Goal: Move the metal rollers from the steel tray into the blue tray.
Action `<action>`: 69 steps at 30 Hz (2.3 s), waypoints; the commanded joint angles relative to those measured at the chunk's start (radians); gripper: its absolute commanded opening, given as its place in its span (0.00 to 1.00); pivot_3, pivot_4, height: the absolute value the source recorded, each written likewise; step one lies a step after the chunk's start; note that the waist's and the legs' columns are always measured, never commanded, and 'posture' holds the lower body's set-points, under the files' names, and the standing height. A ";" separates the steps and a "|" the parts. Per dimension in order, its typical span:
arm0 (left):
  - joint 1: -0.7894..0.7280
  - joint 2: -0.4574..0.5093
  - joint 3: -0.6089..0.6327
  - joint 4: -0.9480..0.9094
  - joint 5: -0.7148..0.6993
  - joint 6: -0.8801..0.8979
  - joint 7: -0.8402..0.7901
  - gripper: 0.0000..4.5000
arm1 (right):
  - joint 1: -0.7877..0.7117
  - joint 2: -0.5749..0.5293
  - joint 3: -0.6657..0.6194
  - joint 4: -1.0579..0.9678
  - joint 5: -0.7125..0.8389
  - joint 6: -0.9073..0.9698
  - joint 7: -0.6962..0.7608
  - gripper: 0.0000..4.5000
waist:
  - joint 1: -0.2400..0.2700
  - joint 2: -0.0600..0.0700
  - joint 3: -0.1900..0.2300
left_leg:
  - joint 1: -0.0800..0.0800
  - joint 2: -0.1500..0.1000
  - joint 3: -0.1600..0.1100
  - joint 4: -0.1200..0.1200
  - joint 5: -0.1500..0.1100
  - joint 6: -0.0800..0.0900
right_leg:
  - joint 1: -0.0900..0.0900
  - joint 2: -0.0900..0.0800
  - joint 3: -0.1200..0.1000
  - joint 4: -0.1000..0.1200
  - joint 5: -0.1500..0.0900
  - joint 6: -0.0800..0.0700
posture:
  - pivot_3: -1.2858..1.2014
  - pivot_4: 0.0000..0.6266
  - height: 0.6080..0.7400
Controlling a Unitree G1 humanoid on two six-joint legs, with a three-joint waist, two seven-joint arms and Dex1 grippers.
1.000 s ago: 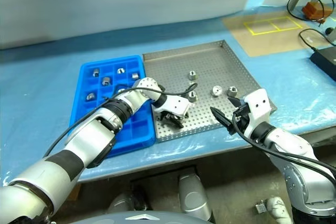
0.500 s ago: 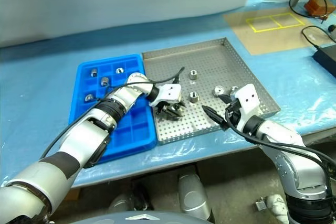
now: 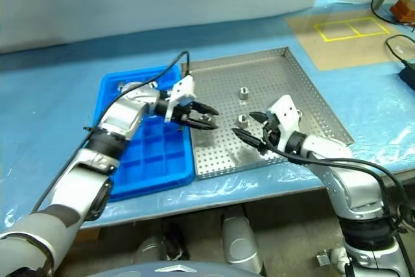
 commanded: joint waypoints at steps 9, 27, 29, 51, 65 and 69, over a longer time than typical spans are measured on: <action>0.225 0.211 0.204 -0.418 -0.149 0.226 0.191 0.38 | -0.307 0.148 0.236 0.260 -0.076 -0.159 0.242 0.81 | 0.176 0.002 0.002 | -0.003 0.001 0.003 -0.001 0.005 -0.002 | -0.009 0.000 0.006 0.011 -0.001 -0.005 | 0.47 0.24 1.00; 0.397 0.199 0.211 -0.568 -0.208 0.301 0.448 0.38 | -0.384 0.257 0.281 0.402 -0.138 -0.221 0.359 0.81 | 0.362 0.001 0.002 | 0.006 0.008 0.008 -0.020 0.021 -0.026 | -0.015 0.004 0.007 0.021 -0.002 -0.010 | 0.52 0.24 1.00; 0.395 0.194 0.192 -0.547 -0.199 0.289 0.450 0.38 | -0.380 0.253 0.277 0.396 -0.139 -0.218 0.356 0.81 | 0.362 0.001 0.002 | 0.006 0.011 0.008 -0.020 0.022 -0.028 | -0.015 0.008 0.008 0.021 -0.002 -0.010 | 0.51 0.24 1.00; 0.243 0.074 0.130 -0.219 -0.130 0.151 0.553 0.38 | -0.335 0.229 0.248 0.345 -0.140 -0.201 0.295 0.81 | 0.359 0.001 0.001 | 0.006 0.021 0.008 -0.025 0.027 -0.035 | -0.020 0.018 0.009 0.021 -0.002 -0.014 | 0.48 0.24 1.00; 0.221 0.011 0.081 -0.136 -0.087 0.121 0.562 0.38 | -0.311 0.230 0.244 0.323 -0.139 -0.196 0.266 0.81 | 0.357 0.000 0.001 | 0.006 0.021 0.008 -0.025 0.027 -0.034 | -0.020 0.018 0.009 0.021 -0.002 -0.014 | 0.47 0.24 1.00; 0.208 0.015 0.080 -0.079 -0.058 0.089 0.573 0.38 | -0.306 0.229 0.242 0.318 -0.140 -0.195 0.259 0.81 | 0.346 0.000 0.001 | 0.006 0.021 0.008 -0.025 0.027 -0.034 | -0.020 0.018 0.008 0.021 -0.002 -0.014 | 0.47 0.24 1.00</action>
